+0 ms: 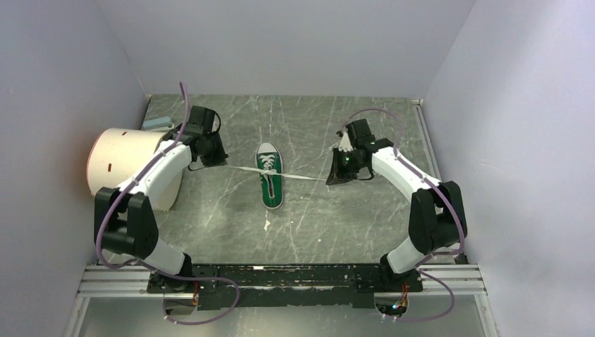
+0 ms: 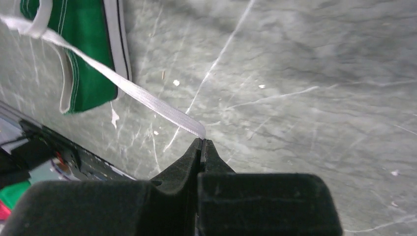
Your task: Tie the shoes
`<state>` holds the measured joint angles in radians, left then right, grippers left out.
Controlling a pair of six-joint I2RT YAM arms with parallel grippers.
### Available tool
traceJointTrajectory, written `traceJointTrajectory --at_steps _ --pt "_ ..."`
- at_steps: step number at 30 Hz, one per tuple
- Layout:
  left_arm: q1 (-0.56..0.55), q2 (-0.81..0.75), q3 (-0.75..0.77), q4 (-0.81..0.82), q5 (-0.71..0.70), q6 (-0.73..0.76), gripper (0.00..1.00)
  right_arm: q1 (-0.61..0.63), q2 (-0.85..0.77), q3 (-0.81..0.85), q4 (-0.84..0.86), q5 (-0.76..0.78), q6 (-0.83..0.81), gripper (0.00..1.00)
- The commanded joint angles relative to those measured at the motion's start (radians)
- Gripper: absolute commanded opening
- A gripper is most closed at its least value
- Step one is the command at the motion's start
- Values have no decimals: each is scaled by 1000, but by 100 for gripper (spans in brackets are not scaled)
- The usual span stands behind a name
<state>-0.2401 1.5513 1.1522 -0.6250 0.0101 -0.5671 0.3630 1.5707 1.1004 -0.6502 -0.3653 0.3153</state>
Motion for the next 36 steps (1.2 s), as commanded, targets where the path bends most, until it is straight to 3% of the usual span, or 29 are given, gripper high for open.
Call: traceJointTrajectory --at_steps 1,7,10,13,17,20,24,36 --pt "8 -49 94 -74 -79 126 5 -71 9 8 47 -92 44 0" --pt "15 65 235 -61 -20 178 5 -79 178 160 113 -313 50 0" --pt "20 117 273 -42 -19 190 5 -80 234 232 102 -299 42 0" --pt "24 166 294 -46 -19 208 5 -99 251 279 56 -172 39 0" --pt "39 197 256 -46 -61 229 5 -200 211 201 75 -46 95 0" --pt "48 183 196 -11 -107 245 5 -291 185 106 125 -80 125 0" --pt "53 179 157 13 -130 277 5 -323 220 108 107 -118 90 0" --pt "74 38 38 -114 -509 170 5 -416 149 -53 134 22 162 0"
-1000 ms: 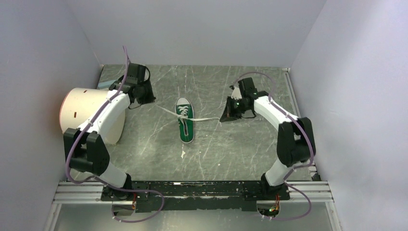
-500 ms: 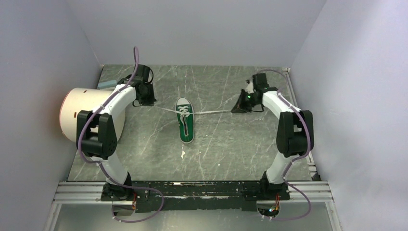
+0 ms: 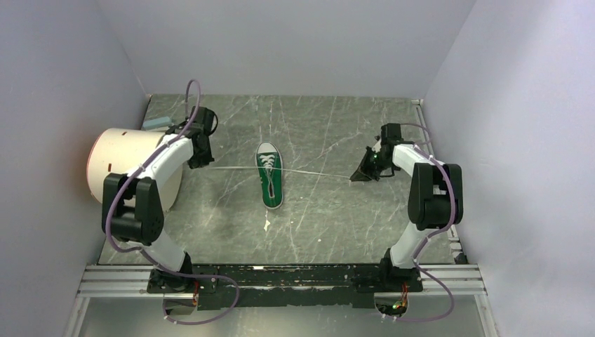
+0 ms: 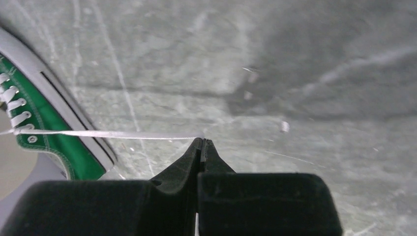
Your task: Tie the shoes
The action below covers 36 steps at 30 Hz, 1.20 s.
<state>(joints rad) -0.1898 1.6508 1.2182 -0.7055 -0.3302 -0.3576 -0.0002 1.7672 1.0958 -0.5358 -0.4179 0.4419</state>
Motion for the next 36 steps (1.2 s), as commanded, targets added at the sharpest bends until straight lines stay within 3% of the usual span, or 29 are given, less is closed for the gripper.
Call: traceJointTrajectory --at_steps 1,7,11,13,15,17,20,21,25,29,36 --pt "34 -69 -31 -33 -182 -45 5 -68 -57 -73 33 78 45 0" --pt "79 -37 -6 -37 -190 -25 5 -164 -140 -166 111 181 118 0" --pt "79 -16 4 -9 -68 11 5 -169 -144 -158 100 182 98 0" --pt "77 -7 11 -7 25 18 5 -163 -143 -144 119 110 55 0" --pt "76 -5 -7 32 161 44 5 -135 -134 -121 168 -90 -58 0" --pt "76 5 -21 46 236 58 5 -31 -112 -64 160 -188 -186 2" --pt "75 26 -36 56 298 64 5 243 -51 91 61 -73 -369 34" --pt "75 28 -43 64 309 66 5 345 -30 119 57 -45 -403 39" --pt "74 35 -39 76 321 78 5 542 90 217 18 22 -513 56" --pt "73 36 -28 81 349 76 5 691 135 260 -6 111 -584 58" --pt "74 23 -26 78 381 79 5 763 154 211 37 206 -588 56"
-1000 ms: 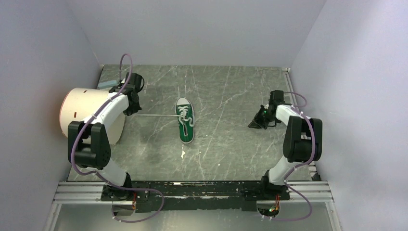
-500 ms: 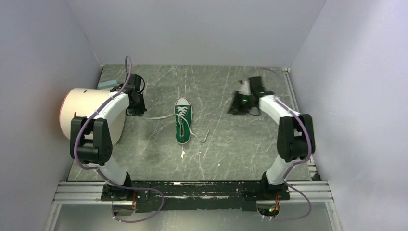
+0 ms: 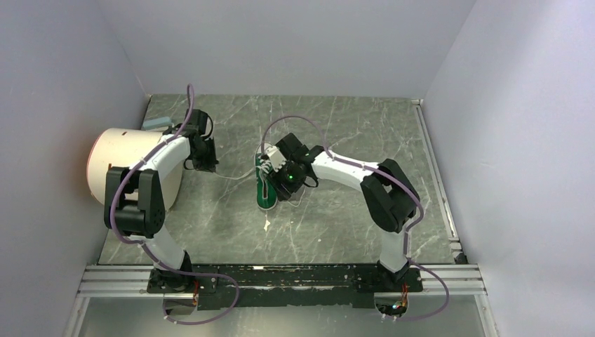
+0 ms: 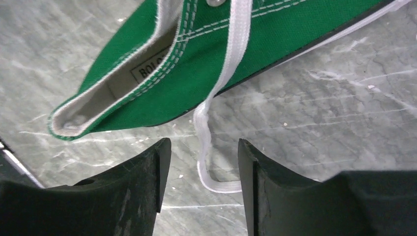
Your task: Tie the shoes
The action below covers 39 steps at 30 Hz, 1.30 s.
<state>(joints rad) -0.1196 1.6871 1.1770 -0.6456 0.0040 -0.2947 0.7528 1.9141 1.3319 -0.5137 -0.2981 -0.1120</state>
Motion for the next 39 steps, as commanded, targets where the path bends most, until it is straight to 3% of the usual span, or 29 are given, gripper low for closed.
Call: traceJointTrajectory --at_steps 1,4,10,11,13,14,18,23,27,34,37,39 --pt "3 -14 15 16 49 18 5 13 12 -32 24 102 -27 53" --pt "4 -15 13 12 48 24 5 20 29 -46 52 102 0 42" --pt "5 -13 26 -9 7 24 5 29 31 -99 132 152 88 40" --pt "5 -13 30 -13 0 25 5 28 34 -107 137 168 106 35" --pt "5 -14 36 -19 -2 26 5 19 36 -125 154 230 186 5" --pt "5 -13 41 -23 -51 25 5 9 33 -131 152 261 228 0" --pt "5 -10 61 -67 -210 -4 5 -87 -55 -211 183 250 390 0" --pt "15 -27 38 -93 -393 -38 5 -285 -278 -434 400 -2 529 0" --pt "26 -22 3 -81 -474 -31 5 -345 -332 -465 435 34 508 0" --pt "31 -4 12 -103 -531 1 5 -345 -336 -447 412 25 488 0" --pt "26 -4 28 -107 -439 42 5 -319 -335 -404 348 107 455 0" --pt "16 -13 27 -105 -376 56 5 -303 -313 -366 336 78 419 0"
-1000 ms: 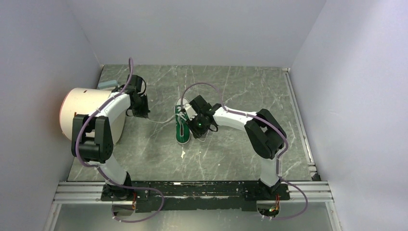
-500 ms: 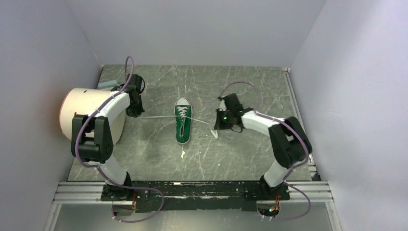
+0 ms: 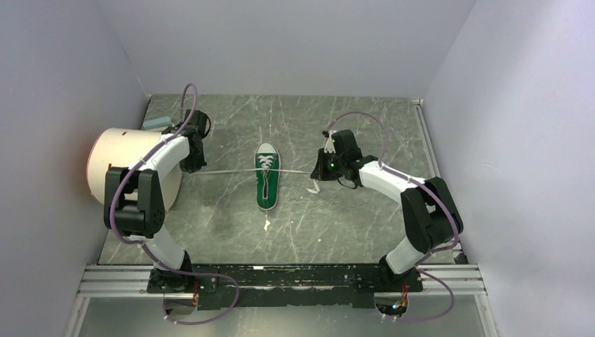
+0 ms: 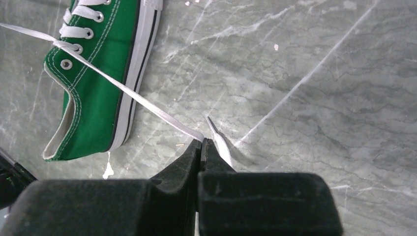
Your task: Tie the shoes
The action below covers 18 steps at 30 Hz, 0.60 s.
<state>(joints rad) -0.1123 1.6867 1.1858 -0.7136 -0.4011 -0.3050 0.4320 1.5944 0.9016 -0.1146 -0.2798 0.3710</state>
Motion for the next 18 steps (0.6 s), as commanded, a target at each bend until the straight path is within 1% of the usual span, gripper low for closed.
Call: traceJointTrajectory --at_steps 1,2,3,4,5,6,8,9,11,12,14,15,16,17,18 --pt "7 -20 19 -44 43 56 5 21 24 97 -72 44 -67 0" --pt "6 -27 21 -59 49 40 19 21 49 125 -107 26 -66 0" --pt "6 -34 23 -73 60 27 36 22 73 159 -143 31 -65 0" --pt "4 -44 24 -79 75 18 50 25 96 185 -173 48 -64 0" --pt "2 -55 29 -85 98 11 59 31 105 202 -194 67 -67 5" --pt "-1 -71 37 -92 114 5 65 38 103 209 -205 93 -67 15" --pt "-15 -93 67 -120 130 -5 70 53 74 217 -214 145 -88 34" --pt "-23 -110 79 -117 145 -3 71 61 66 236 -235 180 -105 40" --pt "-44 -142 95 -113 197 4 72 84 54 293 -305 230 -140 46" --pt "-68 -148 113 -121 215 3 72 97 40 322 -344 261 -151 50" --pt "-138 -161 109 -99 266 9 73 126 -5 376 -416 325 -170 61" --pt "-187 -174 96 -72 293 9 74 143 -37 394 -444 386 -181 68" --pt "-217 -184 78 -39 320 10 74 151 -65 407 -462 422 -186 81" --pt "-235 -190 66 -12 359 17 74 151 -89 409 -469 445 -178 96" --pt "-240 -194 57 5 424 38 76 139 -113 398 -471 475 -146 100"
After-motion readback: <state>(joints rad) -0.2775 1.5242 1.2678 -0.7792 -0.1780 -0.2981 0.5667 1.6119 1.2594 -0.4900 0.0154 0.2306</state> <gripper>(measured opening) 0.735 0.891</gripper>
